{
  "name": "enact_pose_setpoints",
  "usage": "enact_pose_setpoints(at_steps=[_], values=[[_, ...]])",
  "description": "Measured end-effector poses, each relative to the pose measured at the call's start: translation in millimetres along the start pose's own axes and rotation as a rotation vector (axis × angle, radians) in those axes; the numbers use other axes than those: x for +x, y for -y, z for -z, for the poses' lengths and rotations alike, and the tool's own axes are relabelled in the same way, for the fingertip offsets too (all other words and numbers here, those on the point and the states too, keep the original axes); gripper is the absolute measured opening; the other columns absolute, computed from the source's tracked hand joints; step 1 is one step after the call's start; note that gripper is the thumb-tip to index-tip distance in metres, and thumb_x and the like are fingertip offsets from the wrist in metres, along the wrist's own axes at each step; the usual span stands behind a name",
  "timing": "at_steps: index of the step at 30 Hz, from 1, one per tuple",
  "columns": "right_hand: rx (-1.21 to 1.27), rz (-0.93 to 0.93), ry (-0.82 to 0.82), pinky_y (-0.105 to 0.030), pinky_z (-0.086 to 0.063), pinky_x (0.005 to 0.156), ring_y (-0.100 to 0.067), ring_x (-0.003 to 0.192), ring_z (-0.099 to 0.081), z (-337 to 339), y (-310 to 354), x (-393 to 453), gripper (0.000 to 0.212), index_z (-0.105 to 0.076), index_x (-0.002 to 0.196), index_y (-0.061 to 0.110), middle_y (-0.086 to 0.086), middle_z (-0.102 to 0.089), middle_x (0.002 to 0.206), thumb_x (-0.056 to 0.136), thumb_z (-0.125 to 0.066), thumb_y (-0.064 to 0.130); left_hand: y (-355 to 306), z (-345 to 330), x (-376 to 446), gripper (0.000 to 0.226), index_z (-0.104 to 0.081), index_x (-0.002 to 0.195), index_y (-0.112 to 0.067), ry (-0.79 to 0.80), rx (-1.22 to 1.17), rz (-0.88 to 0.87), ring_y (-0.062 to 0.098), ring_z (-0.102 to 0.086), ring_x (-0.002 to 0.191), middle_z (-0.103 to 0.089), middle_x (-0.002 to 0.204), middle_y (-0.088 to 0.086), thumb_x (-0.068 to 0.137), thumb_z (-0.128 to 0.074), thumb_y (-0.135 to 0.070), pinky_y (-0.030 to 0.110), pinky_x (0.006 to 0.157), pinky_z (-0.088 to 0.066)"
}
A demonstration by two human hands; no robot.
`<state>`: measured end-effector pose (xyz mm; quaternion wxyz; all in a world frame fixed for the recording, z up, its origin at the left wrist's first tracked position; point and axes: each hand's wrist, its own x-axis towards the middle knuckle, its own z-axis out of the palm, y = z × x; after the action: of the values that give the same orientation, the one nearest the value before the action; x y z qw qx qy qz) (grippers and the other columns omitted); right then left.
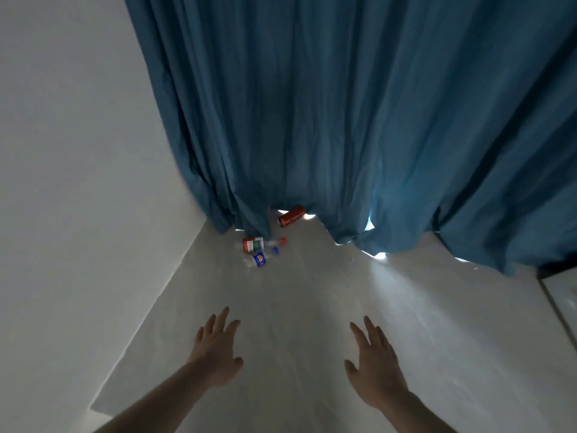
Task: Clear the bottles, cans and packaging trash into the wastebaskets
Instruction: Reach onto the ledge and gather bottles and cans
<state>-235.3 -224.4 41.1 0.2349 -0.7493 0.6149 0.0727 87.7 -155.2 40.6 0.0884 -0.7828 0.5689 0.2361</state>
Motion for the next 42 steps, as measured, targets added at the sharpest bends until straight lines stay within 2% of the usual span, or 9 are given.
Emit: enact_pose_setpoints(at_steps=[8,14,19,27,30,32,34,38,42], values=[[0.003,-0.114,-0.008,-0.052,-0.017,0.125,-0.03,0.157,0.002,-130,-8,190,0.08,-0.003,0.161,0.033,0.001,0.012,0.169,0.099,-0.047,0.056,19,-131,205,0.115,0.009,0.161,-0.032,0.2,0.043,0.048,0.036,0.014,0.154,0.031,0.164,-0.001,0.081,-0.064,-0.072,0.056,0.124,-0.007],[0.031,-0.192,0.023,-0.065,-0.019,0.118,-0.034,0.154,-0.002,-219,-16,290,0.077,-0.011,0.158,0.042,0.001,0.006,0.17,0.094,-0.043,0.069,33,-223,269,0.126,0.03,0.152,-0.039,0.254,0.017,0.007,0.046,0.038,0.141,0.046,0.155,0.001,0.07,-0.05,-0.091,0.074,0.115,0.006],[-0.082,-0.243,-0.1,-0.074,0.014,0.112,-0.038,0.15,0.027,-255,-12,338,0.084,0.011,0.156,0.048,0.003,0.024,0.167,0.085,-0.011,0.087,45,-210,322,0.146,0.043,0.139,-0.049,0.202,0.035,-0.106,0.045,0.051,0.131,0.059,0.144,-0.005,0.043,-0.053,-0.103,0.072,0.109,0.022],[-0.099,-0.183,-0.26,-0.063,0.006,0.121,-0.027,0.156,0.01,-234,-22,401,0.078,-0.011,0.16,0.041,0.008,0.0,0.17,0.091,-0.019,0.075,37,-182,382,0.145,0.038,0.145,-0.047,0.159,0.044,-0.232,0.041,0.049,0.136,0.052,0.151,-0.005,0.049,-0.056,-0.1,0.069,0.11,0.023],[-0.086,-0.191,-0.267,-0.061,0.004,0.122,-0.027,0.156,0.006,-231,-21,403,0.075,-0.016,0.159,0.041,0.007,-0.006,0.17,0.092,-0.022,0.073,27,-167,384,0.131,0.019,0.155,-0.045,0.144,0.003,-0.237,0.039,0.032,0.148,0.034,0.163,-0.007,0.062,-0.062,-0.087,0.062,0.12,0.012],[-0.083,-0.195,-0.266,-0.061,0.003,0.122,-0.027,0.157,0.004,-230,-23,403,0.073,-0.018,0.159,0.041,0.007,-0.008,0.17,0.092,-0.023,0.071,16,-137,391,0.093,-0.022,0.156,-0.043,0.053,-0.076,-0.343,0.025,-0.01,0.154,-0.006,0.167,-0.01,0.078,-0.068,-0.065,0.048,0.124,-0.021],[-0.073,-0.195,-0.274,-0.061,0.002,0.123,-0.027,0.157,0.002,-230,-24,405,0.072,-0.021,0.158,0.041,0.007,-0.011,0.17,0.092,-0.027,0.069,8,-98,409,0.063,-0.05,0.14,-0.038,-0.158,-0.12,-0.449,0.016,-0.034,0.144,-0.032,0.158,-0.01,0.082,-0.071,-0.049,0.039,0.115,-0.037],[-0.08,-0.199,-0.273,-0.06,0.001,0.123,-0.027,0.157,0.0,-233,-27,406,0.073,-0.023,0.158,0.04,0.007,-0.012,0.169,0.091,-0.029,0.068,16,-32,468,0.052,-0.065,0.118,-0.029,-0.446,-0.127,-0.339,0.022,-0.042,0.134,-0.045,0.145,-0.004,0.071,-0.079,-0.046,0.039,0.108,-0.035],[-0.09,-0.21,-0.274,-0.062,-0.001,0.122,-0.028,0.157,-0.002,-233,-25,409,0.074,-0.024,0.158,0.04,0.006,-0.015,0.169,0.09,-0.029,0.068,40,-17,501,0.066,-0.064,0.12,-0.037,-0.183,0.11,-0.162,0.027,-0.029,0.144,-0.037,0.15,0.0,0.064,-0.075,-0.069,0.049,0.118,-0.025]])
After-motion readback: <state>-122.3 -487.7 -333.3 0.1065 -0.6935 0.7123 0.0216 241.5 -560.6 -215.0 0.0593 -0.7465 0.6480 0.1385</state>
